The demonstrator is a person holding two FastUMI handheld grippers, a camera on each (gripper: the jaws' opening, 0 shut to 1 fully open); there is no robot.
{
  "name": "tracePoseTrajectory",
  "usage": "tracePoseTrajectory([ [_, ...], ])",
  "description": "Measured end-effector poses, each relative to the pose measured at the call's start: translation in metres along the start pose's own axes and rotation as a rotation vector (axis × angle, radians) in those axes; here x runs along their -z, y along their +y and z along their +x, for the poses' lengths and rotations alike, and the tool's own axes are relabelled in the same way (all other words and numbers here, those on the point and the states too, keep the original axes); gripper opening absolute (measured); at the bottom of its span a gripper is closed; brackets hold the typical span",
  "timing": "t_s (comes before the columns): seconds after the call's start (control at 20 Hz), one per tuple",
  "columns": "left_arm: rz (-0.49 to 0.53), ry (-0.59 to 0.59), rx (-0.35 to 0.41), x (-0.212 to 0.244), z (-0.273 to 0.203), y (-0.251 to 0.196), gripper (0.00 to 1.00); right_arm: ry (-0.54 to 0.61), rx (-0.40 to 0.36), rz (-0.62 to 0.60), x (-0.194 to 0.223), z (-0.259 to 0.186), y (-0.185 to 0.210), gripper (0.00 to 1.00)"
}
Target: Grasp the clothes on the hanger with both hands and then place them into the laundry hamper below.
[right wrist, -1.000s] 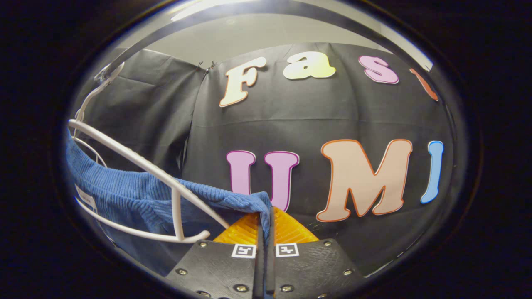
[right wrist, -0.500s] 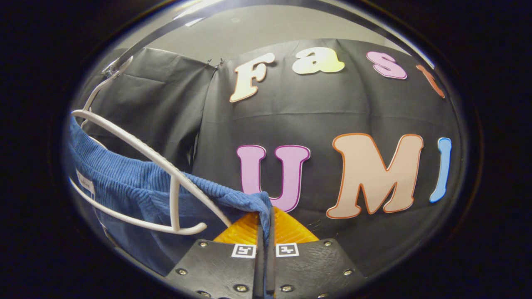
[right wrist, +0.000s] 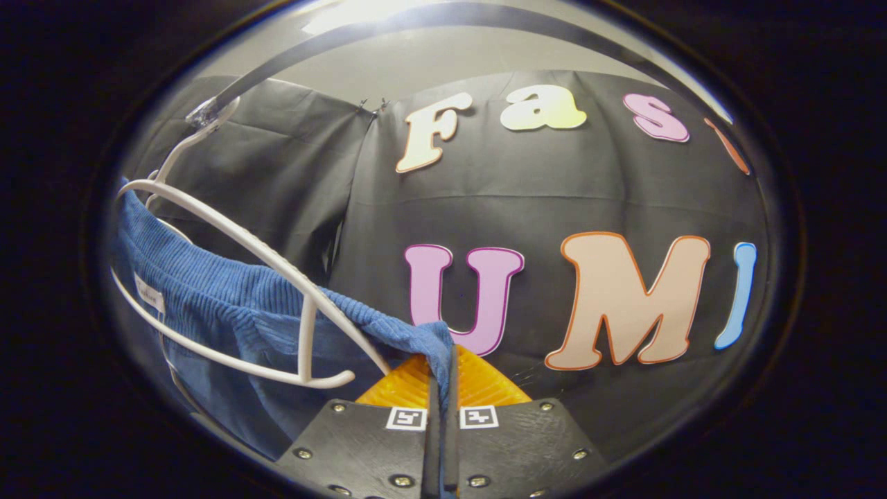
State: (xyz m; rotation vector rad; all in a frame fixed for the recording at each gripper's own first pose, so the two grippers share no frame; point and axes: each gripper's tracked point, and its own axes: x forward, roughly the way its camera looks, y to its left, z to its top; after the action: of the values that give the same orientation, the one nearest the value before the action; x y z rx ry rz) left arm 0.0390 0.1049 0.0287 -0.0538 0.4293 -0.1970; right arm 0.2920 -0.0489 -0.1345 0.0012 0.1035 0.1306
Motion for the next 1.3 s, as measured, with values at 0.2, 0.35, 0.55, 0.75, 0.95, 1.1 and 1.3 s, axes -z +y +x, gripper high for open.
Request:
tracePoseTrajectory([
  [0.2,0.117,0.069,-0.008,0.003,-0.002,0.011,0.06,0.003,-0.009,0.006,-0.001,-0.001,0.002,0.04],
  [0.35,0.1,0.086,-0.019,0.012,0.001,0.02,0.06,0.006,-0.005,0.018,-0.002,-0.002,0.003,0.04],
  [0.55,0.097,0.093,-0.06,0.025,0.007,0.043,0.06,0.019,-0.015,0.019,-0.002,-0.005,0.005,0.03],
  [0.75,0.07,0.081,-0.109,0.038,0.014,0.061,0.06,0.04,-0.015,0.038,0.005,-0.003,0.007,0.03],
  [0.95,0.022,0.066,-0.132,0.051,0.02,0.07,0.06,0.054,-0.008,0.024,0.006,-0.006,0.003,0.03],
  [1.1,0.031,0.051,-0.146,0.058,0.025,0.072,0.06,0.066,0.0,0.028,0.01,-0.006,0.003,0.04],
  [1.3,0.007,0.027,-0.149,0.066,0.027,0.07,0.06,0.081,0.018,0.029,0.011,-0.008,0.001,0.03],
])
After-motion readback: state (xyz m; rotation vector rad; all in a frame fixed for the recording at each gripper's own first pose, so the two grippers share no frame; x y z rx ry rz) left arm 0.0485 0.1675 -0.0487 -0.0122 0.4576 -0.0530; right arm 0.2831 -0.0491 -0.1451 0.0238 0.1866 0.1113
